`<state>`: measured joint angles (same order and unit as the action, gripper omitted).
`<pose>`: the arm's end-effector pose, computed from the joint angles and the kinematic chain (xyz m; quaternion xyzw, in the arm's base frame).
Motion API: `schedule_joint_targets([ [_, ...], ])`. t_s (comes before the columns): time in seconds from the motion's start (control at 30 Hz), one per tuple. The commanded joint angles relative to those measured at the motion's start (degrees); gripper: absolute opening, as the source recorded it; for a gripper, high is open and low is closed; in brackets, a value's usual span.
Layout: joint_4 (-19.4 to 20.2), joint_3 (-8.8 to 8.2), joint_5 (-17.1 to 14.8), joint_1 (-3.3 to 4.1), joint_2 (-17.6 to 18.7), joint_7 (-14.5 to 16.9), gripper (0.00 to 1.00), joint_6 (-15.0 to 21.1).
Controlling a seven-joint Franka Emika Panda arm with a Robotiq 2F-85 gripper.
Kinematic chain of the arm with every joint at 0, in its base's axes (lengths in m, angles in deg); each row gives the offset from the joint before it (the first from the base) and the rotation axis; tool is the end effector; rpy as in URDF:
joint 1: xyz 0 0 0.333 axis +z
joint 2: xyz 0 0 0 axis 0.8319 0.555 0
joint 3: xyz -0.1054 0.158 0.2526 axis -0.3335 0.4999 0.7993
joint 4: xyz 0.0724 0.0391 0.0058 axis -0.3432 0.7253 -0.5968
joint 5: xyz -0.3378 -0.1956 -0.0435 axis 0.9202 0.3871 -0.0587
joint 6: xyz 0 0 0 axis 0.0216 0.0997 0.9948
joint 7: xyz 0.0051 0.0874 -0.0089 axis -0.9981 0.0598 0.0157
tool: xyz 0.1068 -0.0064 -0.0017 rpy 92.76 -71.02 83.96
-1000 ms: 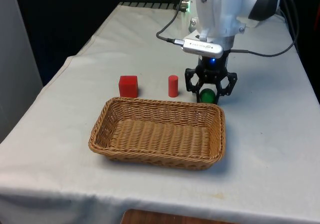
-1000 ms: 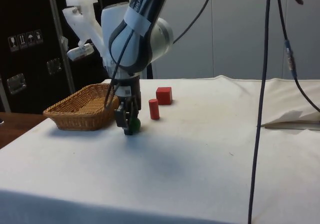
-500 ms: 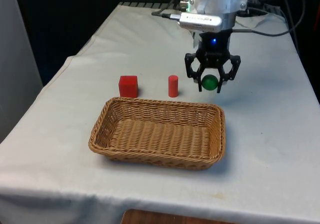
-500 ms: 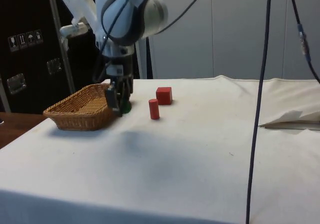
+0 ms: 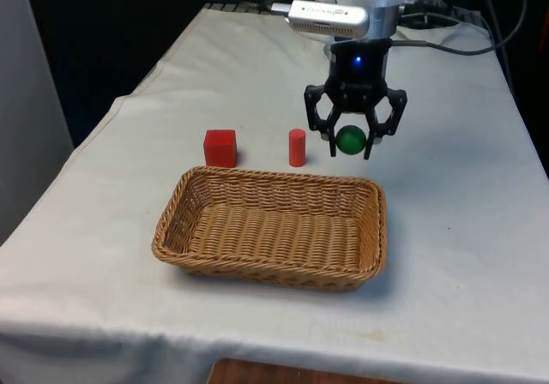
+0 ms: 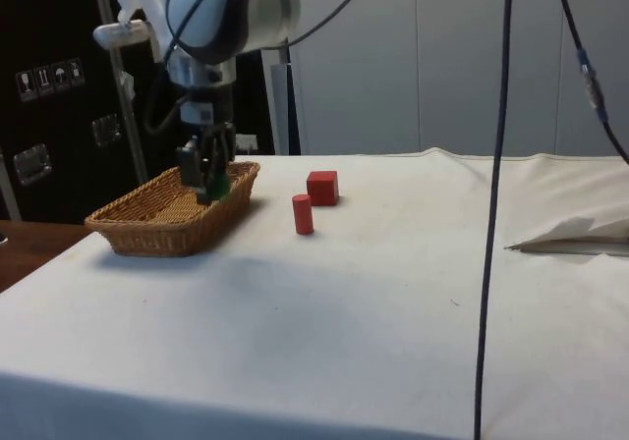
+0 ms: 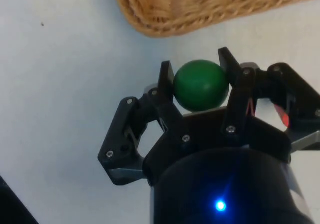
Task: Pick up the object to the left of the cylinder and place it into the basket.
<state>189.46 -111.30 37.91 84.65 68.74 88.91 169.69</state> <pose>0.6432 0.0216 0.2496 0.9976 0.0125 0.0667 0.0166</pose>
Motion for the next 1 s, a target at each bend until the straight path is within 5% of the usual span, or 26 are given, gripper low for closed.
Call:
schedule_joint_targets([
  [0.0, -1.6, 0.23, -0.5, -0.69, 0.5, 0.5, 0.00, -1.1],
  [0.13, -5.0, -0.34, -1.0, -1.20, 2.1, 0.8, 0.00, -2.6],
  [0.17, -3.4, -0.63, -0.5, -0.46, 1.5, 0.3, 0.00, -1.5],
  [0.23, -6.4, -0.63, -1.2, -1.32, 2.8, 1.0, 0.00, -3.1],
  [0.43, -11.1, -1.49, -1.7, -2.18, 5.4, 1.3, 0.00, -4.4],
  [0.47, -10.4, -2.01, -1.3, -1.49, 5.2, 0.7, 0.00, -3.9],
  [0.5, -11.7, -1.60, -1.9, -2.35, 5.8, 1.4, 0.00, -4.5],
  [0.73, -16.3, -2.81, -3.7, -3.15, 9.1, 2.7, 0.00, -4.8],
  [0.77, -15.6, -3.32, -3.5, -2.52, 8.8, 2.3, 0.00, -4.2],
  [0.8, -16.9, -2.98, -3.9, -3.32, 9.5, 2.8, 0.00, -4.9],
  [0.97, -20.0, -4.18, -5.3, -4.07, 12.1, 4.0, 0.00, -4.6],
])
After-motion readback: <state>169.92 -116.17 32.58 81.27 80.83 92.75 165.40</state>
